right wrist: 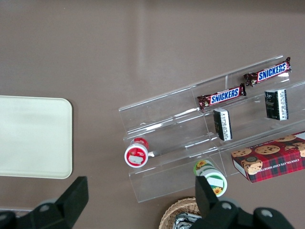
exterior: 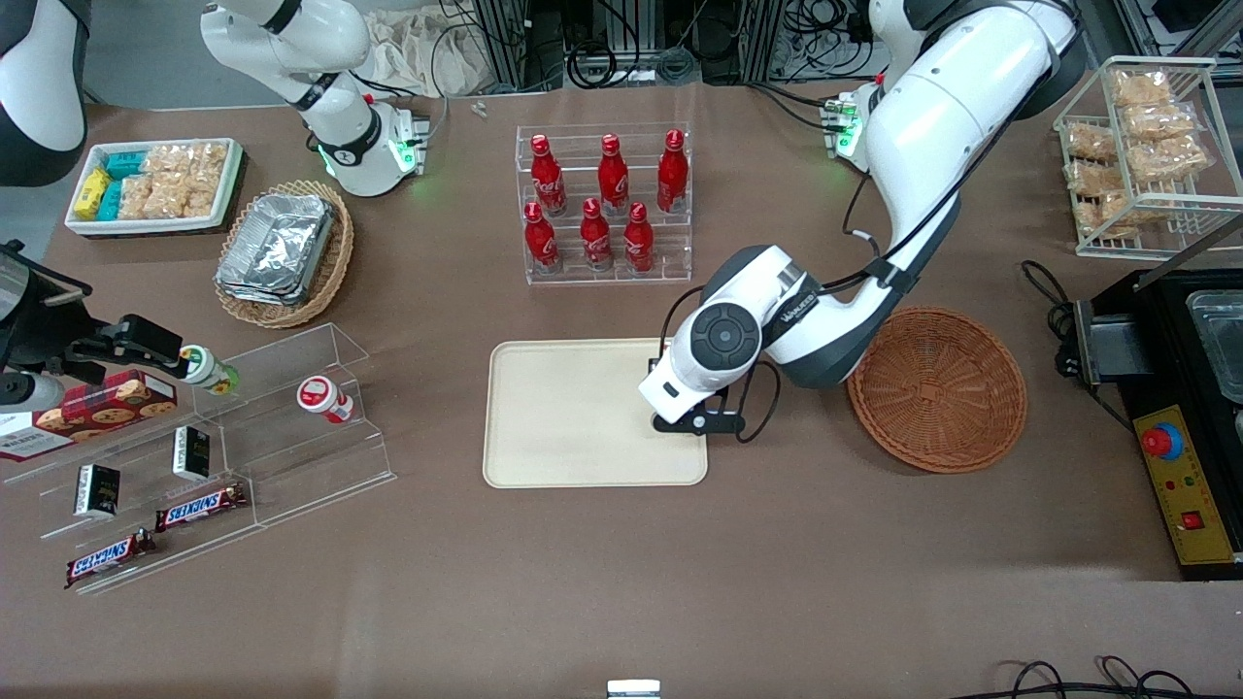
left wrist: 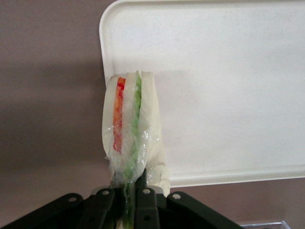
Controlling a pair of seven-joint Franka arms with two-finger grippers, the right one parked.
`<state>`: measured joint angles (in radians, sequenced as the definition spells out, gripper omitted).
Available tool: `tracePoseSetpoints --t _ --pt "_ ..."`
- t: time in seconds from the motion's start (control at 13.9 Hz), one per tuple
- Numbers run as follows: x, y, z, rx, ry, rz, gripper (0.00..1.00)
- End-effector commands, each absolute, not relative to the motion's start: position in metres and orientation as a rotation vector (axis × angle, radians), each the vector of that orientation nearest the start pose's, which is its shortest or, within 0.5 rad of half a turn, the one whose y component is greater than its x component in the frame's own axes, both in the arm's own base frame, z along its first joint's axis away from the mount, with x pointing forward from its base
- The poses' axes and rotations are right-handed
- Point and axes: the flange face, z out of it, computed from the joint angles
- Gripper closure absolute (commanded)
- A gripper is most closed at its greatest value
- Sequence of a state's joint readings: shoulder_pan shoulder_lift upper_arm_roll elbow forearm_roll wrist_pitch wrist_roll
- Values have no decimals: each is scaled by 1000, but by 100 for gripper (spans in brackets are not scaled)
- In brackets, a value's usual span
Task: Place sandwich from basket to tray
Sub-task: 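Carry the sandwich with the left gripper over the cream tray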
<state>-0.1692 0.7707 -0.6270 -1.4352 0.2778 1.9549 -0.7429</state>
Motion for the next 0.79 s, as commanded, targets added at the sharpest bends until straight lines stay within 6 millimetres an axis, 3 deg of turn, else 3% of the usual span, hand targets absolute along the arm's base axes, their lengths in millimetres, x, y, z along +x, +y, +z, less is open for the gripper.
tracePoseSetpoints --t 0.0,0.22,0.5,0.57,0.72 --pt "556 -445 275 -3147 205 224 100" --pt "556 -446 257 -3133 218 230 100" --pt "555 -449 249 -3144 215 225 100" --pt "555 -449 250 -3146 213 225 85" --pt "555 -449 250 -3147 170 225 5"
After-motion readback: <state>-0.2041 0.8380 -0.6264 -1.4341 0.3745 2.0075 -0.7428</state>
